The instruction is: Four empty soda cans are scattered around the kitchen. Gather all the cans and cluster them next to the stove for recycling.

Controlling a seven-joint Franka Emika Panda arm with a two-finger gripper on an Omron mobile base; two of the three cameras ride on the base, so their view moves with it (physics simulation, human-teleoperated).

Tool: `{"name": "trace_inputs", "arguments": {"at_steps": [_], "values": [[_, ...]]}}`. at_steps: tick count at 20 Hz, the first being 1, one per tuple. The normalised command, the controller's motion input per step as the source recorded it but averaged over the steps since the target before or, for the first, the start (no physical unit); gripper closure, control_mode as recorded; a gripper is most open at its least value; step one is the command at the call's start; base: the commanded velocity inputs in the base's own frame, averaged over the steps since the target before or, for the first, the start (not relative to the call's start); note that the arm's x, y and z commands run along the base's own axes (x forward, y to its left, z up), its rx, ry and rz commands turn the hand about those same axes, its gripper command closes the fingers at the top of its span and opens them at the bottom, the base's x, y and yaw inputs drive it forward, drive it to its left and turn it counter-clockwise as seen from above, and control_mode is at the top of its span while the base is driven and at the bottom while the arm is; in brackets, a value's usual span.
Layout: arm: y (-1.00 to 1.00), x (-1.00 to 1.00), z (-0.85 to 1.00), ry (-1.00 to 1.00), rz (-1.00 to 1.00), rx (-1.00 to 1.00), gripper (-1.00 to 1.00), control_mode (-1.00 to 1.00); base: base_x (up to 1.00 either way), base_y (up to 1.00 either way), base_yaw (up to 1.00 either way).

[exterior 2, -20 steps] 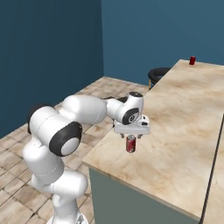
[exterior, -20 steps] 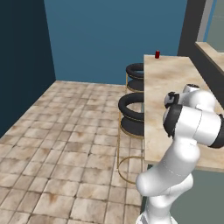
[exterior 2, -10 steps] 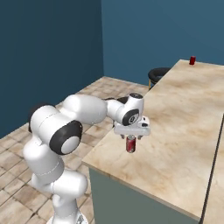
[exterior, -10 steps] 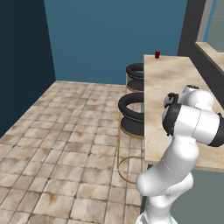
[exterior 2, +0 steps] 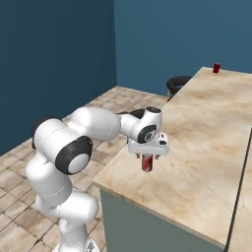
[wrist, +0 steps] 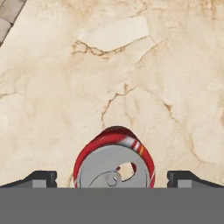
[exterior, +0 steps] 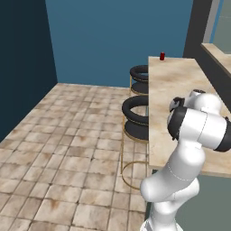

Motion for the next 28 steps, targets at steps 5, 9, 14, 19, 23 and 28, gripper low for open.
{"name": "trace_inputs", "arguments": {"at_steps": [5,9,14,19,23,28], "values": [[0.00,-0.04,-0.11,0.00,0.00,0.00,-1.00,-1.00,0.00,0.00,0.00],[0.00,0.00,-0.12,0.00,0.00,0.00,-1.00,-1.00,0.00,0.00,0.00],[0.00,0.00,-0.12,0.00,0.00,0.00,-1.00,-1.00,0.00,0.00,0.00],[0.00,0.04,-0.10,-0.01,0.00,0.00,-1.00,-1.00,0.00,0.00,0.00],[0.00,0.04,-0.07,-0.04,0.00,0.00,-1.00,-1.00,0.00,0.00,0.00],[0.00,0.01,-0.07,-0.04,0.02,0.00,-1.00,-1.00,0.00,0.00,0.00]]}}
